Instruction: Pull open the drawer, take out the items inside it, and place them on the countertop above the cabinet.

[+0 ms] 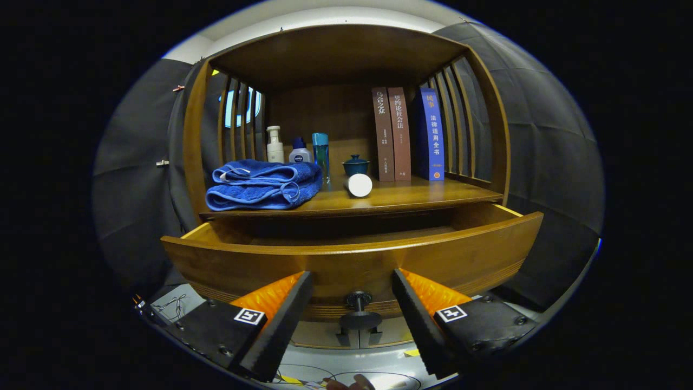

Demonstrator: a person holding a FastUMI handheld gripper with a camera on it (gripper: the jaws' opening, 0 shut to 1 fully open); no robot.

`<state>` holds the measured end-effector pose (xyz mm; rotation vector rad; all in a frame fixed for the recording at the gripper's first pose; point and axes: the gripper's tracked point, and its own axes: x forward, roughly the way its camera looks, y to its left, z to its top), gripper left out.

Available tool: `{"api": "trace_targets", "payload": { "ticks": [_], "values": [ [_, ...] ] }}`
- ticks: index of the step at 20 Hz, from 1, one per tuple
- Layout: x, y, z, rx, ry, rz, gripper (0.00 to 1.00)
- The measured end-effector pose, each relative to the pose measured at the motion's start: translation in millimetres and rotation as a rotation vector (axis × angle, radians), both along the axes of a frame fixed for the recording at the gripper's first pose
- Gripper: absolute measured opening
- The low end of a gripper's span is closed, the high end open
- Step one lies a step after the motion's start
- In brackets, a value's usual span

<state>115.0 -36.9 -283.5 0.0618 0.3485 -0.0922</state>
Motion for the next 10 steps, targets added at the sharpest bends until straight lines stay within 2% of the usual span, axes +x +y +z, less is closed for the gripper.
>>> {"api": "trace_targets", "payload": {
  "ticks": [5, 10],
  "values": [
    [37.0, -2.5, -21.2, 0.013, 0.055, -0.002, 0.99],
    [52.1, -3.5, -23.5, 0.011, 0.052, 0.0, 0.99]
  ]
}}
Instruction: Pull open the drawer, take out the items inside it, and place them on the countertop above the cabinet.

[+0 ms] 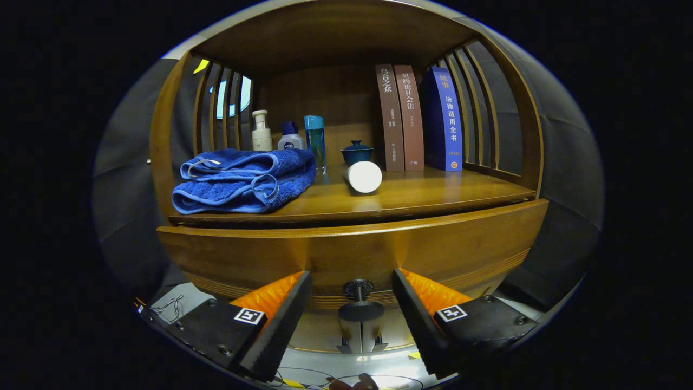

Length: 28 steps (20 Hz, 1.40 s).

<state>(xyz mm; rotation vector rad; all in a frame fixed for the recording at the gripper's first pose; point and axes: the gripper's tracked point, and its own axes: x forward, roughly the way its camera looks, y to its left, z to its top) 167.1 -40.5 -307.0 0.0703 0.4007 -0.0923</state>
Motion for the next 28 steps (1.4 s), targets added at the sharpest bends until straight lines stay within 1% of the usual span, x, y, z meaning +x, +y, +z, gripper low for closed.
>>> {"api": "trace_targets", "payload": {
  "ticks": [4, 9, 12, 16, 22, 28],
  "values": [
    [13.6, 0.2, -2.6, -0.011, 0.002, 0.002, 0.99],
    [14.0, 0.0, -3.2, -0.007, -0.015, -0.002, 0.99],
    [13.1, -0.1, -4.4, -0.034, -0.007, 0.009, 0.99],
    [10.6, 0.6, 2.0, -0.039, 0.001, 0.022, 1.0],
    [-6.9, -5.7, 51.1, -0.064, -0.059, 0.023, 1.0],
    [-34.7, -6.7, 122.2, -0.059, -0.131, 0.043, 1.0]
  ]
}}
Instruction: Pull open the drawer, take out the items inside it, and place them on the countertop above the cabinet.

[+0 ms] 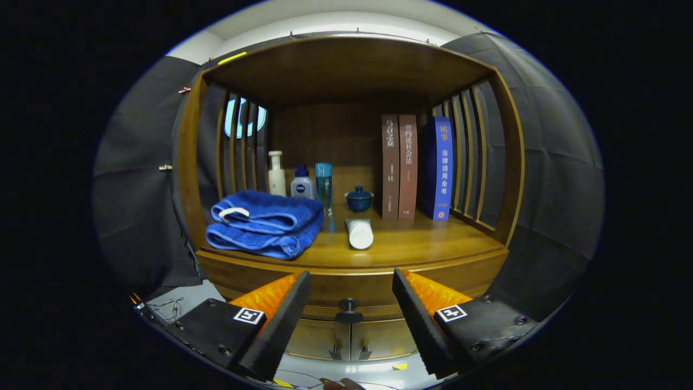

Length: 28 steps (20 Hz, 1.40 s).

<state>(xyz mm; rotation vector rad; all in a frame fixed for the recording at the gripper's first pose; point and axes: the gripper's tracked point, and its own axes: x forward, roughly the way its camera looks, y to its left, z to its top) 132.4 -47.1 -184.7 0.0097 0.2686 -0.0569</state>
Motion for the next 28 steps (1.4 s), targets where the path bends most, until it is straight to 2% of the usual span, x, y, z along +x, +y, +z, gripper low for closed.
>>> {"api": "trace_targets", "payload": {
  "ticks": [3, 4, 8, 13, 20, 28],
  "values": [
    [-13.6, -3.7, 45.2, -0.007, -0.048, 0.0, 1.0],
    [-36.2, -7.8, 38.7, -0.008, -0.067, -0.002, 1.0],
    [-61.9, -2.1, 93.7, -0.023, -0.134, 0.015, 0.99],
    [-91.9, 6.3, 125.9, -0.04, -0.164, 0.022, 0.99],
    [-106.6, 15.1, 140.8, -0.039, -0.181, 0.024, 0.99],
    [-99.9, 21.6, 135.2, -0.028, -0.186, 0.035, 0.99]
  ]
}}
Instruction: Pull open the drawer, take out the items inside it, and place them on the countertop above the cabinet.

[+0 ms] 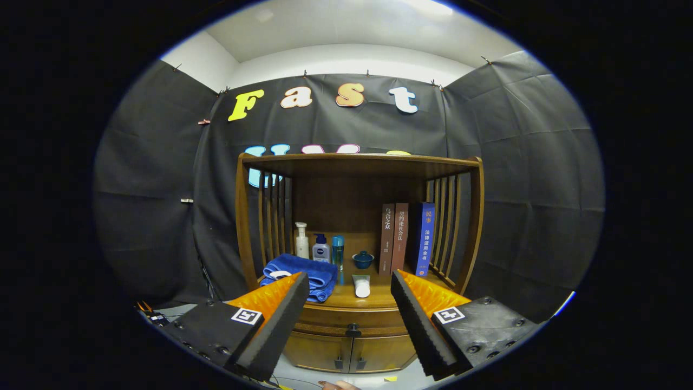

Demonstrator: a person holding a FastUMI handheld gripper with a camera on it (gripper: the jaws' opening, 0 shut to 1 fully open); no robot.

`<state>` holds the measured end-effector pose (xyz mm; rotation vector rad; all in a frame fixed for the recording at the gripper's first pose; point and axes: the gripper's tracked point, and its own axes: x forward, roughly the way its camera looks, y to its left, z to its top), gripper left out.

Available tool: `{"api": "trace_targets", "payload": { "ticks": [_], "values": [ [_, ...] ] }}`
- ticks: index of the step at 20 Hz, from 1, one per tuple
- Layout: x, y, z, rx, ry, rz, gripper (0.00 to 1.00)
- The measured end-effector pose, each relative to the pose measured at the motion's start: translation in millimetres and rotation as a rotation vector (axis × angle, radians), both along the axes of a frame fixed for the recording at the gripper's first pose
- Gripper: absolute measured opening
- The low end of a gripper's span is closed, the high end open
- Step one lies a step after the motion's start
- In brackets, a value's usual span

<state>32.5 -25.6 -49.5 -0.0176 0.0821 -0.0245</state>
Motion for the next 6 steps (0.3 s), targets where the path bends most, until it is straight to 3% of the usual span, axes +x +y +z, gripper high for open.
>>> {"api": "trace_targets", "payload": {
  "ticks": [6],
  "values": [
    [-6.4, 9.5, 1.3, -0.015, 0.015, 0.003, 0.99]
  ]
}}
